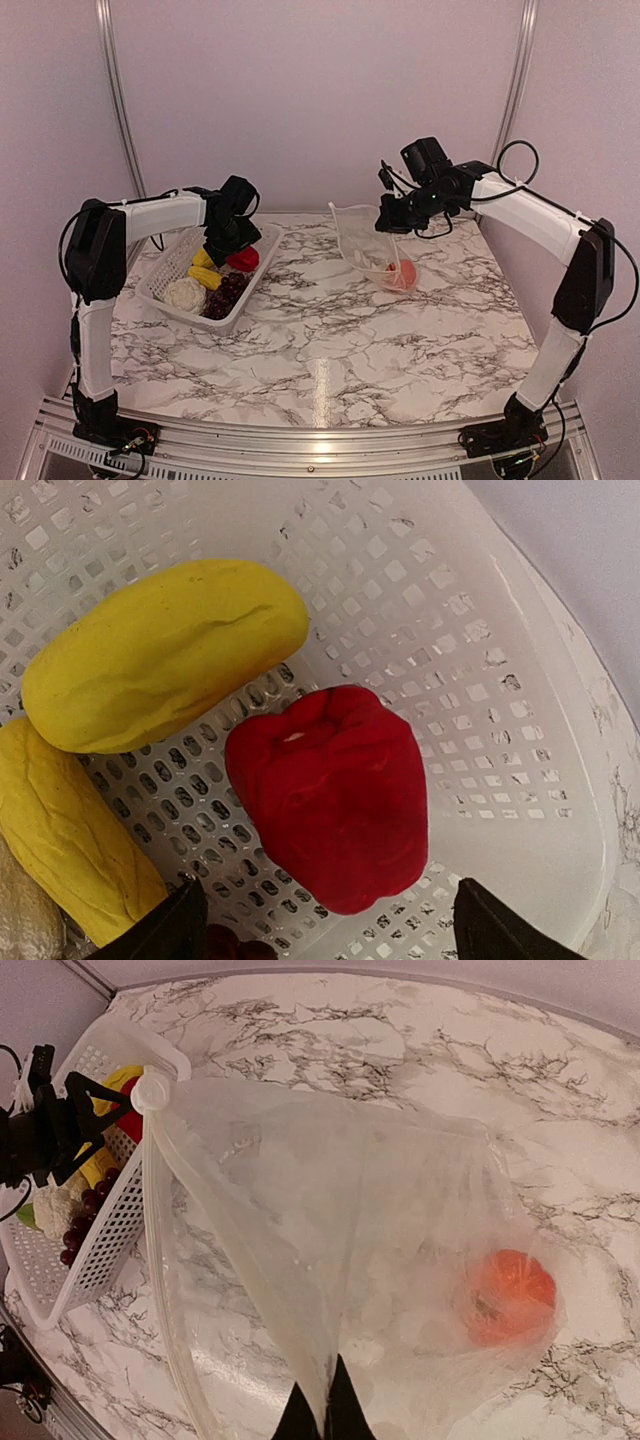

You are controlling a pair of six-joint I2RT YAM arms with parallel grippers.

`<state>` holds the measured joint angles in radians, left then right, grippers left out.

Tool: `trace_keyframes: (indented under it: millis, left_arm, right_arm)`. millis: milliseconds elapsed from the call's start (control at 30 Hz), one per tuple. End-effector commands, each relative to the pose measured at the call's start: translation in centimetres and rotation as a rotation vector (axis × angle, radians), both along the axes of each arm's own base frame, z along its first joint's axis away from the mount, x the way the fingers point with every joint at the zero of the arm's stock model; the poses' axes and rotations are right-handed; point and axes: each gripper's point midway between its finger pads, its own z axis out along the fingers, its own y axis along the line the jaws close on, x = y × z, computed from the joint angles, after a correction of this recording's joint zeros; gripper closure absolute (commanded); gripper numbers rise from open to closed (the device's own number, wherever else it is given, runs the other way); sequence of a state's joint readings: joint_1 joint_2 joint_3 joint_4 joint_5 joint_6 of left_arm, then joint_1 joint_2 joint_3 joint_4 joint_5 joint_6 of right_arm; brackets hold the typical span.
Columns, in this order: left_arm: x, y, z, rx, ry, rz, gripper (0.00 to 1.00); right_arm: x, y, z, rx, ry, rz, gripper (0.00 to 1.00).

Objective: Place the food in the zip-top bag and seal the zipper
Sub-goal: Pick up the fake vegetable from the bin.

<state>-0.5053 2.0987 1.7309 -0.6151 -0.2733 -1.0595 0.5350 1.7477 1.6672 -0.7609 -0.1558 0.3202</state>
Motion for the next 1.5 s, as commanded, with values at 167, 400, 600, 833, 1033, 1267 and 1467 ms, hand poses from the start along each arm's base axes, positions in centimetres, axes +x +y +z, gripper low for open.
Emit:
trace_keyframes:
  millis: [167,400,600,833,1033,1267,1467]
  left_arm:
    - [3.0,-0.2,-2.8,-0.09,0.013,0.079,0.15]
    - [3.8,-0.1,-4.3,-0.091,0.037,0.085,0.19]
    - [3.8,0.1,-2.6,-0.072,0.009,0.063,0.34]
    - [2.4,0.2,3.4,-0.066,-0.079,-0.023,0.38]
    - [0.5,-1.9,8.6,-0.187,-0.199,-0.167,0.39]
    - [-3.0,-8.5,17.1,-0.417,-0.436,-0.506,0.4]
    - [-9.0,-16.5,23.7,-0.637,-0.59,-0.868,0.41]
  right_arm:
    - [-0.9,0.0,1.1,0.012,-0.02,0.003,1.0]
    - [-1.0,-0.1,1.0,0.012,-0.019,0.003,1.0]
    - [-0.9,-0.1,1.0,0.014,-0.022,0.0,1.0]
    - [-0.6,0.2,1.1,0.023,-0.027,0.001,1.0]
    - [-0.3,0.6,0.9,0.026,-0.022,0.016,1.0]
    - [-0.4,1.5,1.2,0.063,-0.004,0.036,1.0]
    - [-0.5,2.6,1.2,0.091,0.016,0.057,1.0]
